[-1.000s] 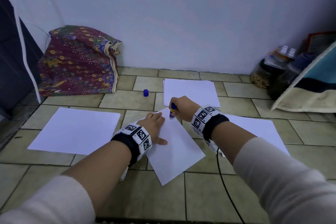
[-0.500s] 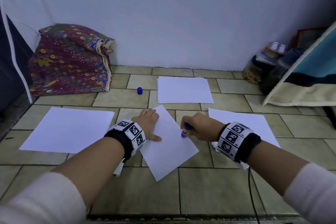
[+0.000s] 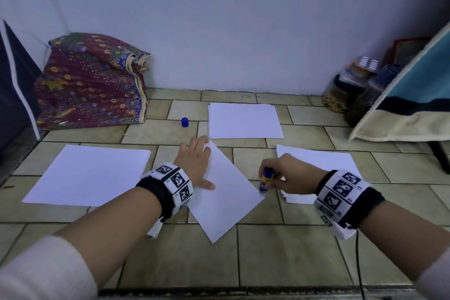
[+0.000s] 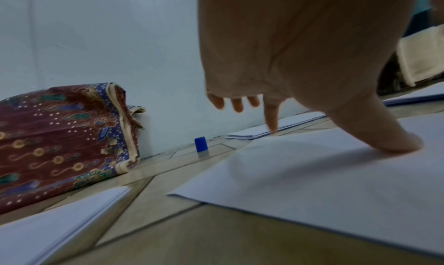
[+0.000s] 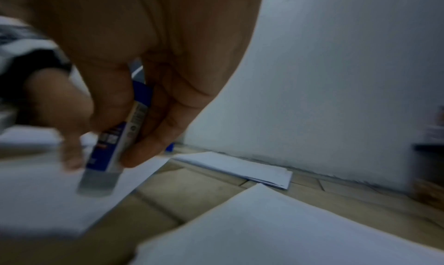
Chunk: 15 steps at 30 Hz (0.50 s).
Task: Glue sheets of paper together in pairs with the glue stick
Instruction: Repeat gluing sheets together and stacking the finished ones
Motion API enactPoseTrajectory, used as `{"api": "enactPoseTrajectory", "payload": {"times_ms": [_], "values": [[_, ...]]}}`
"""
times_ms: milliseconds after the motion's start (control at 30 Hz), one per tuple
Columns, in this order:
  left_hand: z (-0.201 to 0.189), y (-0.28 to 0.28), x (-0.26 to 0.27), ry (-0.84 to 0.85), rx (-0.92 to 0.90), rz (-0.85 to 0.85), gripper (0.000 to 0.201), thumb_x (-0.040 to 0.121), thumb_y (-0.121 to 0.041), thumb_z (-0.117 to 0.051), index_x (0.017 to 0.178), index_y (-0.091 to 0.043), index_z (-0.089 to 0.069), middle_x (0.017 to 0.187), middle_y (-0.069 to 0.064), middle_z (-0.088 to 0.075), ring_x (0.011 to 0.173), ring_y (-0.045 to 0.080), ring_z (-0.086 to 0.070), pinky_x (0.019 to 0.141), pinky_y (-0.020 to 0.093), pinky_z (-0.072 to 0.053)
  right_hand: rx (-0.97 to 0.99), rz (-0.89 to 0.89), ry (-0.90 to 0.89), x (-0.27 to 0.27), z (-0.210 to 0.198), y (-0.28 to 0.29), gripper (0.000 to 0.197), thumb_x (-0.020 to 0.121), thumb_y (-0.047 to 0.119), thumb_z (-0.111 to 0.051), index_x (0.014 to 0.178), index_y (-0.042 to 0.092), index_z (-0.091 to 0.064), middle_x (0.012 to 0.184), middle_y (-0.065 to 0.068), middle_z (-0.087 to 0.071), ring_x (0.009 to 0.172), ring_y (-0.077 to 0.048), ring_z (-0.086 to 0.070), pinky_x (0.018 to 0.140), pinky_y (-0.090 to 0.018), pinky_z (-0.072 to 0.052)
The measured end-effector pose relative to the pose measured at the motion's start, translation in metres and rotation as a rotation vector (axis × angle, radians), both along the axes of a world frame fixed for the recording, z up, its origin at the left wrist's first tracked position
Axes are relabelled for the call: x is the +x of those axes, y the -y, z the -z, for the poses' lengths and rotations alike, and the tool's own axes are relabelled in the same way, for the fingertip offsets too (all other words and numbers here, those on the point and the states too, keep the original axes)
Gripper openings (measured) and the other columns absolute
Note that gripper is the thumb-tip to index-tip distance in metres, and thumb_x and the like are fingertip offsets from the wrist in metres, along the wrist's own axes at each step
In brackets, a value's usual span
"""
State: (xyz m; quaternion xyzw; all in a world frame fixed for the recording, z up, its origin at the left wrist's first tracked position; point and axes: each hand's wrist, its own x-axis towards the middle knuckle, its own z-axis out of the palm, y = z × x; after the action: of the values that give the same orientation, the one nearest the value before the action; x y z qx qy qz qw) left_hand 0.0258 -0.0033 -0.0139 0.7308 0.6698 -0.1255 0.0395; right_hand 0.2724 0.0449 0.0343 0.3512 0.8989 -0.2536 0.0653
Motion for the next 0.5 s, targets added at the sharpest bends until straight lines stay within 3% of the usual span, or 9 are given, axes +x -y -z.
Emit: {"api": "enactPoseTrajectory", "payload": {"times_ms": [67, 167, 233, 300, 500], "values": [[0.001, 0.001, 0.005, 0.073, -0.016, 0.171, 0.071, 0.086, -0.046, -0.063, 0.141, -0.019, -0.028, 0.155, 0.005, 0.000, 0.139, 0.027, -0.021, 0.105, 0.040, -0.034, 0.021, 0.122, -0.145, -0.001, -0.004, -0.010, 0.014, 0.086, 0.017, -0.068, 0.096, 0.018, -0.058, 0.089, -0.001, -0.064, 0.074, -0.015, -0.059, 0.073, -0.027, -0.051], [0.000, 0.004, 0.013, 0.083, -0.161, 0.432, 0.060, 0.096, -0.014, -0.048, 0.147, -0.033, -0.022, 0.159, -0.004, 0.004, 0.136, 0.023, -0.029, 0.096, 0.042, -0.046, 0.077, 0.258, -0.273, -0.010, -0.002, -0.022, 0.014, 0.085, 0.016, -0.069, 0.095, 0.016, -0.059, 0.088, -0.004, -0.065, 0.070, -0.011, -0.059, 0.066, -0.018, -0.046], [-0.004, 0.003, 0.013, 0.026, -0.213, 0.440, 0.057, 0.100, -0.021, -0.044, 0.149, -0.036, -0.020, 0.159, -0.004, -0.004, 0.138, 0.022, -0.024, 0.097, 0.043, -0.045, 0.099, 0.324, -0.317, -0.019, 0.003, -0.029, 0.015, 0.085, 0.016, -0.069, 0.097, 0.013, -0.060, 0.087, -0.008, -0.067, 0.074, -0.018, -0.061, 0.065, -0.018, -0.046], [-0.009, 0.001, 0.011, 0.011, -0.206, 0.370, 0.058, 0.098, -0.038, -0.046, 0.150, -0.033, -0.021, 0.156, 0.000, -0.012, 0.137, 0.022, -0.025, 0.096, 0.040, -0.044, 0.088, 0.391, -0.362, -0.027, 0.008, -0.033, 0.018, 0.084, 0.016, -0.069, 0.098, 0.010, -0.060, 0.090, -0.011, -0.067, 0.081, -0.025, -0.064, 0.072, -0.028, -0.051], [-0.005, 0.000, 0.007, 0.054, -0.134, 0.202, 0.070, 0.089, -0.050, -0.056, 0.139, -0.007, -0.033, 0.146, 0.006, -0.028, 0.129, 0.021, -0.032, 0.098, 0.038, -0.041, 0.067, 0.455, -0.373, -0.057, 0.021, -0.043, 0.019, 0.085, 0.017, -0.068, 0.099, 0.008, -0.059, 0.095, -0.013, -0.066, 0.088, -0.027, -0.063, 0.078, -0.032, -0.052]]}}
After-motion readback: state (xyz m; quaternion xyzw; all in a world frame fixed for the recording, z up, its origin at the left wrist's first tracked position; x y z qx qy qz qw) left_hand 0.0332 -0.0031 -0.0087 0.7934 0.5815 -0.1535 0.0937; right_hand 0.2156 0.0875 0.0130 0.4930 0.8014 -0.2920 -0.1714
